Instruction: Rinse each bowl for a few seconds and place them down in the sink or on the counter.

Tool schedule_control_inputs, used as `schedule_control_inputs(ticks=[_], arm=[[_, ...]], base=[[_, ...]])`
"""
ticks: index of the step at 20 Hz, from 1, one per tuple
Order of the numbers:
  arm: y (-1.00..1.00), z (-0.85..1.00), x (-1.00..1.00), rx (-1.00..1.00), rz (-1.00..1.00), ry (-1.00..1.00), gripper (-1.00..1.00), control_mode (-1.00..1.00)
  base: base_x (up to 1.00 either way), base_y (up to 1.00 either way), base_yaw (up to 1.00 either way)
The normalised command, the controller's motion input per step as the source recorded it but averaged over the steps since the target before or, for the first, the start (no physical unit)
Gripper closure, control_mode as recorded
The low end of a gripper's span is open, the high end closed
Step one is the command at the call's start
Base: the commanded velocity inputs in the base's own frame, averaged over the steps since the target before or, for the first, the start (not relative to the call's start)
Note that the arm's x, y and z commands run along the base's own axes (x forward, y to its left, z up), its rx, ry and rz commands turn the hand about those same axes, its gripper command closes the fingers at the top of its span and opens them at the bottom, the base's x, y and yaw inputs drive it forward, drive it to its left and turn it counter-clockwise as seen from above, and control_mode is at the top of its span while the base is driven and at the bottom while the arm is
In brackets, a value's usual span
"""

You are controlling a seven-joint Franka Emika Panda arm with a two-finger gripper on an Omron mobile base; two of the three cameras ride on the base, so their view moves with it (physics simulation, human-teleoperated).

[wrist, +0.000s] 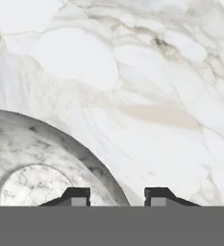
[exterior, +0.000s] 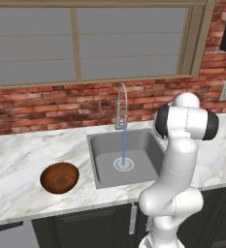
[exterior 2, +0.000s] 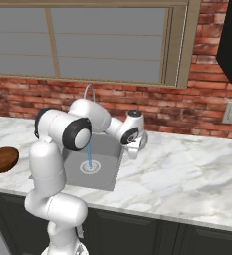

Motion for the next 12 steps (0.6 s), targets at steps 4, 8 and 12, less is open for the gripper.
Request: schedule_control_inputs(ticks=[4, 8, 12], arm=[[-0.16, 0.33, -0.03, 0.00, 0.00, -0.03, -1.00, -1.00], [-0.14, 0.24, -0.07, 0.00, 0.00, -0.04, -1.00, -1.00], [-0.07, 0.40, -0.16, 0.00, 0.01, -0.06, -1.00, -1.00]], base=[[0.00, 0.00, 0.00], [0.00, 0.00, 0.00], [0.00, 0.00, 0.00]])
